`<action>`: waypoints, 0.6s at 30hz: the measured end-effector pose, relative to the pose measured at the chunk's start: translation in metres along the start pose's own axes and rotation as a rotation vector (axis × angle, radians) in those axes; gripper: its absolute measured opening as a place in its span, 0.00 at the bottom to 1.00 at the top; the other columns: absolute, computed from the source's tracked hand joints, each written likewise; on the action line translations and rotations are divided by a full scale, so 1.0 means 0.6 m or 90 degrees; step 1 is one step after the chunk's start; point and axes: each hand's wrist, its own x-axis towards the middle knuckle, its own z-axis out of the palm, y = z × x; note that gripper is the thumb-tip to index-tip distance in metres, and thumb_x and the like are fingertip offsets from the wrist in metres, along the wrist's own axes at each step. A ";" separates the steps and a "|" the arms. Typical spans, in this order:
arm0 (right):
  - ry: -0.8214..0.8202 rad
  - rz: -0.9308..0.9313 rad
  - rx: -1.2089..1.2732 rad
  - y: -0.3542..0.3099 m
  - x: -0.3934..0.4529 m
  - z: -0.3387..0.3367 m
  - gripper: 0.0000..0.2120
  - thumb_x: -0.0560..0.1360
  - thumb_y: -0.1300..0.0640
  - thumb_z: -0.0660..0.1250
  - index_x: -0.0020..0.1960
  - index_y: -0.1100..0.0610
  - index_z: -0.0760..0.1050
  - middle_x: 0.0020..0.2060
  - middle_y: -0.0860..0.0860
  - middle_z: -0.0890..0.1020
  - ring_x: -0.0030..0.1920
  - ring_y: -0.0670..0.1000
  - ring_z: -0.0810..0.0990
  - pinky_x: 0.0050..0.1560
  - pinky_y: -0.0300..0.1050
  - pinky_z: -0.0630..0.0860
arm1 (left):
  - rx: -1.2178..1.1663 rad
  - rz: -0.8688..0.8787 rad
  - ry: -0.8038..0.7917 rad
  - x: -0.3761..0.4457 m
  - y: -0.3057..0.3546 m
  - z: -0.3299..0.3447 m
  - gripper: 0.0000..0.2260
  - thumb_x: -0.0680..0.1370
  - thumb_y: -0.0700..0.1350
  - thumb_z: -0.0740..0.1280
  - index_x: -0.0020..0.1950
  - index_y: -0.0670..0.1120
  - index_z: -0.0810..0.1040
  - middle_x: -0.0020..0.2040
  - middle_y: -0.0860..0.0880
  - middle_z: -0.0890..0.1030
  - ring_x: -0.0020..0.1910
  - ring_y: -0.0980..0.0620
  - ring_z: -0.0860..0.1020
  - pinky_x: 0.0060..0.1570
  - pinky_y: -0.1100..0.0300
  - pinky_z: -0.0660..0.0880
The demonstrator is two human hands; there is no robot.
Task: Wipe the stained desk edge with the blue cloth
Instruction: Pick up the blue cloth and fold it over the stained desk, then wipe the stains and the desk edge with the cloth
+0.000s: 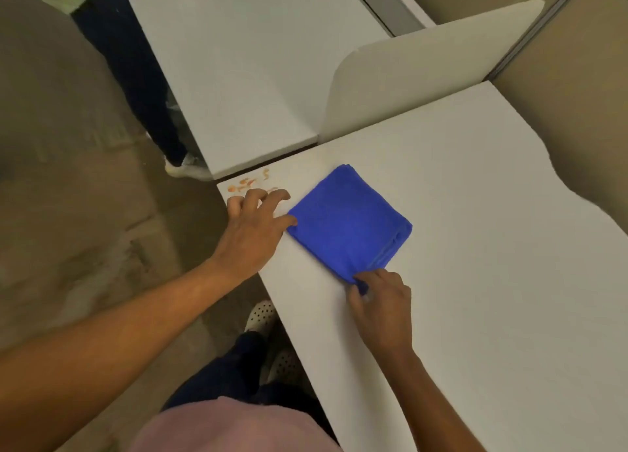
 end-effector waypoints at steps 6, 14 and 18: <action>-0.007 -0.115 0.051 -0.030 -0.002 0.004 0.09 0.74 0.52 0.68 0.37 0.54 0.79 0.40 0.48 0.80 0.43 0.51 0.76 0.47 0.56 0.77 | 0.006 -0.094 0.036 -0.099 0.015 0.008 0.12 0.75 0.40 0.77 0.55 0.54 0.87 0.77 0.45 0.73 0.76 0.36 0.66 0.65 0.36 0.63; -0.170 -0.241 -0.203 -0.066 0.148 0.107 0.48 0.75 0.21 0.48 0.86 0.47 0.44 0.87 0.54 0.49 0.86 0.62 0.46 0.83 0.66 0.45 | -0.484 -0.698 0.153 -0.161 0.139 0.068 0.33 0.87 0.49 0.61 0.87 0.46 0.46 0.88 0.45 0.48 0.86 0.46 0.50 0.84 0.44 0.51; -0.119 -0.264 -0.234 -0.078 0.236 0.127 0.46 0.76 0.21 0.43 0.86 0.47 0.47 0.87 0.54 0.52 0.86 0.62 0.48 0.83 0.68 0.46 | -0.677 -0.826 0.173 -0.124 0.201 0.097 0.31 0.88 0.54 0.56 0.87 0.48 0.45 0.88 0.47 0.49 0.86 0.48 0.50 0.75 0.60 0.48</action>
